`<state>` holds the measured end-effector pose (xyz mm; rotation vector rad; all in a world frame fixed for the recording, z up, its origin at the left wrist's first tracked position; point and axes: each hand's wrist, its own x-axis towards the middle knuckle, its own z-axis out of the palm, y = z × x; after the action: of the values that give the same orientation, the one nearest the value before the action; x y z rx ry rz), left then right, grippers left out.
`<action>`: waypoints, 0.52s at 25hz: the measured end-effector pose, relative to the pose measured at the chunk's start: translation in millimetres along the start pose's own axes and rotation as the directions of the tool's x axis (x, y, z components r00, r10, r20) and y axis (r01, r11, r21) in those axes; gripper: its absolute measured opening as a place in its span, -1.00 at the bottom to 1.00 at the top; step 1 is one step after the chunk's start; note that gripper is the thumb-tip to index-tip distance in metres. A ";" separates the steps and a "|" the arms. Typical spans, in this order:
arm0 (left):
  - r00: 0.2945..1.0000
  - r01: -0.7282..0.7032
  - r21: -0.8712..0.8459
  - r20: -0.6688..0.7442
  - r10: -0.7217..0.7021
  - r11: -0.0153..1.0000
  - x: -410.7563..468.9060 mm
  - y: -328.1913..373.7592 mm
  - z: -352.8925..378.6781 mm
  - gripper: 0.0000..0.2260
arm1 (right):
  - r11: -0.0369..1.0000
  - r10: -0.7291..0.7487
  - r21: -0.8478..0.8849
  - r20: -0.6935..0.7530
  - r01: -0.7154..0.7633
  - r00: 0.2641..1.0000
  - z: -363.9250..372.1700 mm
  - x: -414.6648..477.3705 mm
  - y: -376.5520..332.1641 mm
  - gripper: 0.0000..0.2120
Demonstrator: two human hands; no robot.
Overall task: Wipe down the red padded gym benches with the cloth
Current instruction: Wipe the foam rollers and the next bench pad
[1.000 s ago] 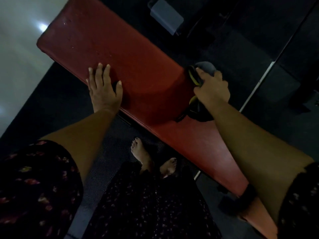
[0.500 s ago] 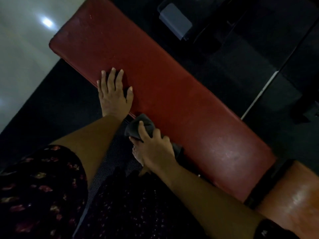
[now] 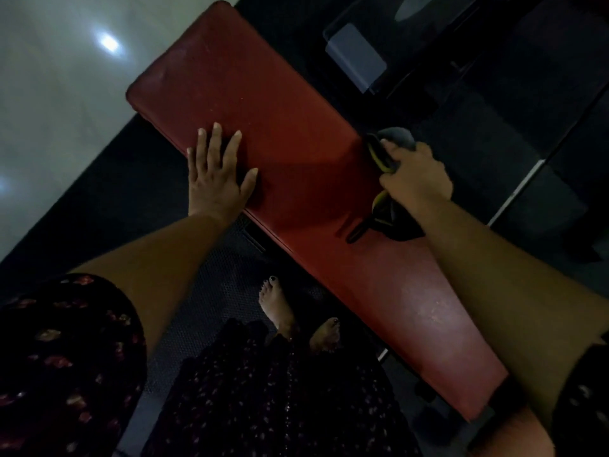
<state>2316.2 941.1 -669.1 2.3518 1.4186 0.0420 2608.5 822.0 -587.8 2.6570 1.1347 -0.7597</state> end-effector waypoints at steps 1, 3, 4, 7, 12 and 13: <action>1.000 -0.005 0.003 0.002 0.005 1.000 0.1 0.1 1.8 -0.35 | 1.000 0.011 0.010 0.015 -0.011 1.000 -2.0 6.3 -6.4 -0.37; 1.000 -0.008 0.007 0.001 0.008 1.000 -0.1 0.3 4.3 -0.35 | 0.999 -0.037 -0.016 -0.007 0.037 0.999 0.9 2.1 -28.1 -0.35; 1.000 -0.014 0.008 -0.002 0.014 1.000 0.2 0.5 4.7 -0.35 | 0.997 -0.075 -0.038 -0.034 0.073 0.997 3.6 -6.5 -39.8 -0.33; 1.000 -0.013 0.015 0.022 0.012 1.000 1.8 -1.1 2.6 -0.36 | 0.954 -0.264 -0.153 -0.025 0.257 0.964 24.0 -47.9 -66.7 -0.33; 1.000 0.023 -0.034 0.018 -0.023 0.999 4.3 0.1 0.9 -0.38 | 0.705 -0.634 -0.351 0.080 0.616 0.770 86.8 -134.0 -96.3 -0.50; 0.999 0.037 -0.068 0.006 -0.036 0.997 4.3 0.1 1.0 -0.40 | 0.647 -0.669 -0.383 0.128 0.659 0.732 94.4 -138.3 -103.2 -0.55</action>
<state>2318.6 944.4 -670.8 2.2690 1.4345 0.0736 2417.4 775.9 -593.0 1.8715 2.0668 -0.4844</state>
